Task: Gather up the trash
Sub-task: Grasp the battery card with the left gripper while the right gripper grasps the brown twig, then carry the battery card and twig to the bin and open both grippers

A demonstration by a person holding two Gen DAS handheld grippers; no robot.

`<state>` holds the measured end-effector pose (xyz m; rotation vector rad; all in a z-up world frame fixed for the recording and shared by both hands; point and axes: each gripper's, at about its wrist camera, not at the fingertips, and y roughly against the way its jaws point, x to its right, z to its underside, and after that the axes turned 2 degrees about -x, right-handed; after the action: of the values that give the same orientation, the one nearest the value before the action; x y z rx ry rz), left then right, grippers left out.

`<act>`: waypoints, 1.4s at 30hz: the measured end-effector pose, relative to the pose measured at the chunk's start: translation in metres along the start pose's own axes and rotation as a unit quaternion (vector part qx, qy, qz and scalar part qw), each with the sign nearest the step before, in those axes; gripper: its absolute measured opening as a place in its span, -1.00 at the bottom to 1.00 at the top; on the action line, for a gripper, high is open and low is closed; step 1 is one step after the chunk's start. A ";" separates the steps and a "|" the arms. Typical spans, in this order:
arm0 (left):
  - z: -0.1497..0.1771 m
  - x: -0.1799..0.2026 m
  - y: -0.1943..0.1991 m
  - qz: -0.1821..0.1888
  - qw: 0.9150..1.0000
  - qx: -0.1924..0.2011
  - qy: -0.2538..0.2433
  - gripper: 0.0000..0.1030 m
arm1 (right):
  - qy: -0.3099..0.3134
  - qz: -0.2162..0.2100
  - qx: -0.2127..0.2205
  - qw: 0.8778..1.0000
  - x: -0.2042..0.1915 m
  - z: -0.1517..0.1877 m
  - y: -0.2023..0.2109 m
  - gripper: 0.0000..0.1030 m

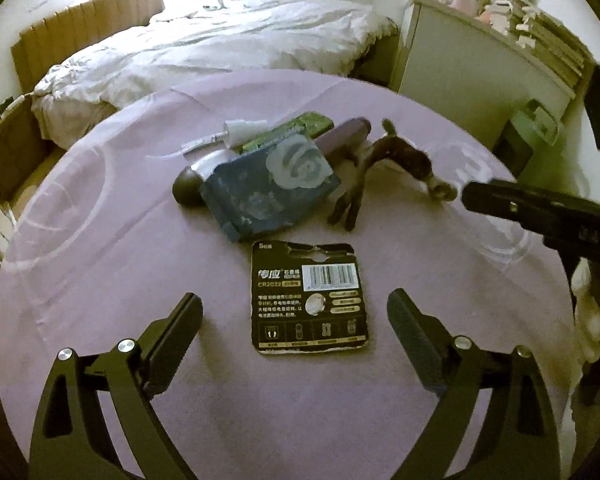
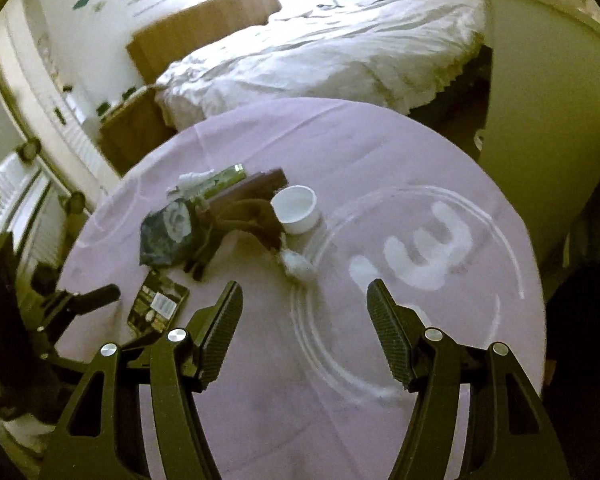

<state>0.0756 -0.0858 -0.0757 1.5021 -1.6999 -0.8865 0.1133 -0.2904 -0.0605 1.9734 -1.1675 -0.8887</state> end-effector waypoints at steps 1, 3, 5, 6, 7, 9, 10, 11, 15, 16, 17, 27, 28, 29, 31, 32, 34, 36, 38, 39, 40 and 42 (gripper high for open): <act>0.001 -0.001 -0.001 -0.002 1.000 -0.001 -0.002 0.80 | 0.005 0.001 -0.002 1.000 -0.002 -0.002 -0.003 0.26; 0.000 0.000 -0.003 -0.008 1.000 -0.002 -0.008 0.78 | 0.017 0.007 -0.006 1.000 -0.007 -0.009 -0.011 0.26; 0.000 0.001 -0.004 -0.027 0.999 -0.005 -0.020 0.60 | 0.027 0.011 -0.009 1.000 -0.012 -0.015 -0.019 0.26; 0.000 0.003 -0.004 -0.033 0.999 -0.004 -0.024 0.56 | 0.036 0.014 -0.011 0.999 -0.015 -0.018 -0.024 0.26; 0.000 0.002 -0.002 -0.032 0.999 -0.003 -0.024 0.48 | 0.042 0.017 -0.012 0.999 -0.019 -0.021 -0.028 0.26; 0.000 -0.003 -0.001 -0.033 0.999 0.002 -0.025 0.29 | 0.054 0.021 -0.014 0.998 -0.024 -0.028 -0.035 0.17; -0.001 -0.005 0.000 -0.035 0.999 0.004 -0.025 0.19 | 0.058 0.022 -0.016 0.998 -0.026 -0.031 -0.039 0.13; -0.001 -0.009 0.000 -0.030 0.999 0.005 -0.024 0.18 | 0.061 0.024 -0.018 0.998 -0.028 -0.033 -0.042 0.06; -0.002 -0.014 0.002 -0.018 0.999 0.006 -0.028 0.18 | 0.062 0.028 -0.031 0.997 -0.033 -0.037 -0.051 -0.54; -0.003 -0.017 0.003 -0.010 1.000 0.008 -0.022 0.17 | 0.060 0.029 -0.031 0.997 -0.033 -0.036 -0.051 -0.61; -0.003 -0.021 0.004 0.001 1.000 0.010 -0.015 0.17 | 0.058 0.028 -0.030 0.997 -0.033 -0.036 -0.050 -0.65; 0.003 -0.040 0.018 0.051 0.998 0.023 0.019 0.17 | -0.037 -0.022 0.032 0.999 0.001 -0.002 0.010 -0.67; 0.002 -0.038 0.019 0.053 0.998 0.025 0.017 0.17 | -0.047 -0.022 0.040 0.998 0.006 0.002 0.017 -0.67; 0.001 -0.034 0.021 0.057 0.998 0.027 0.014 0.17 | -0.054 -0.021 0.045 0.997 0.010 0.005 0.022 -0.67; -0.002 -0.025 0.026 0.070 0.997 0.032 0.009 0.17 | -0.074 -0.014 0.059 0.995 0.022 0.012 0.036 -0.67; -0.005 -0.017 0.029 0.079 0.996 0.036 0.003 0.17 | -0.082 -0.011 0.065 0.994 0.027 0.017 0.042 -0.67; -0.011 -0.001 0.034 0.092 0.995 0.045 -0.011 0.17 | -0.097 -0.004 0.075 0.992 0.039 0.024 0.053 -0.67; -0.016 0.013 0.038 0.107 0.993 0.051 -0.024 0.17 | -0.112 0.006 0.083 0.990 0.052 0.032 0.063 -0.67; -0.023 0.032 0.039 0.126 0.990 0.057 -0.041 0.17 | -0.127 0.016 0.090 0.988 0.064 0.040 0.071 -0.67; -0.026 0.044 0.039 0.134 0.988 0.058 -0.051 0.17 | -0.138 0.024 0.094 0.986 0.073 0.046 0.077 -0.67; -0.029 0.052 0.039 0.140 0.987 0.059 -0.059 0.17 | -0.146 0.029 0.097 0.984 0.081 0.050 0.081 -0.67; -0.034 0.073 0.040 0.155 0.983 0.063 -0.079 0.17 | -0.164 0.040 0.102 0.980 0.096 0.061 0.089 -0.67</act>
<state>0.0775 -0.1565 -0.0198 1.2235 -2.0715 -0.7592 0.0591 -0.4229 -0.0423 1.9717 -1.5682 -1.1214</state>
